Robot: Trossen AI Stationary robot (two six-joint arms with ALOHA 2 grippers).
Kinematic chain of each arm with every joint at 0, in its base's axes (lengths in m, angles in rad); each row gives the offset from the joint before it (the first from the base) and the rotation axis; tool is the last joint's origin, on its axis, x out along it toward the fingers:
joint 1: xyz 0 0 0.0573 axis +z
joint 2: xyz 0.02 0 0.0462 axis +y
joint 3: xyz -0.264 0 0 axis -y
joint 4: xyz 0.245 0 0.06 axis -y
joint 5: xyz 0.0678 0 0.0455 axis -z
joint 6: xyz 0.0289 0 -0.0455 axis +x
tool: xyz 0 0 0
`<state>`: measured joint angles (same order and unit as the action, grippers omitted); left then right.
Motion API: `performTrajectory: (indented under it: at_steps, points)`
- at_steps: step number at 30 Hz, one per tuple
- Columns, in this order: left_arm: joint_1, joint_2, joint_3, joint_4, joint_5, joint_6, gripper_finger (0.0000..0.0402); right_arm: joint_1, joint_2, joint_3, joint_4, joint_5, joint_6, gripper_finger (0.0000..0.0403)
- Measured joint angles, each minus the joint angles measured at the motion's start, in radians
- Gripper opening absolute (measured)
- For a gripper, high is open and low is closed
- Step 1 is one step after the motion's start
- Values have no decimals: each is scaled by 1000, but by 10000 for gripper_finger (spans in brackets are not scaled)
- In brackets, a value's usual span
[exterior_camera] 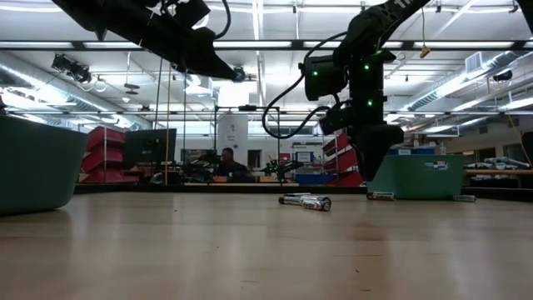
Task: Sort batteries
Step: Put the silver battery into the blue bin
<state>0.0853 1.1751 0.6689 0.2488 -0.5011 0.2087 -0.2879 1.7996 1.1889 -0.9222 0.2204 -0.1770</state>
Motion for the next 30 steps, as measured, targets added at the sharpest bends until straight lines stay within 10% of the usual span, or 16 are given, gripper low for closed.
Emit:
performTrajectory:
  at_steps: [23, 30]
  points:
    - [0, 0, 0, -16, 1, -9, 151, -23, -2, -168, 109, 14, -60, 162]
    - [0, 0, 0, -16, 1, -12, 151, -22, -6, -201, 172, -10, -125, 103]
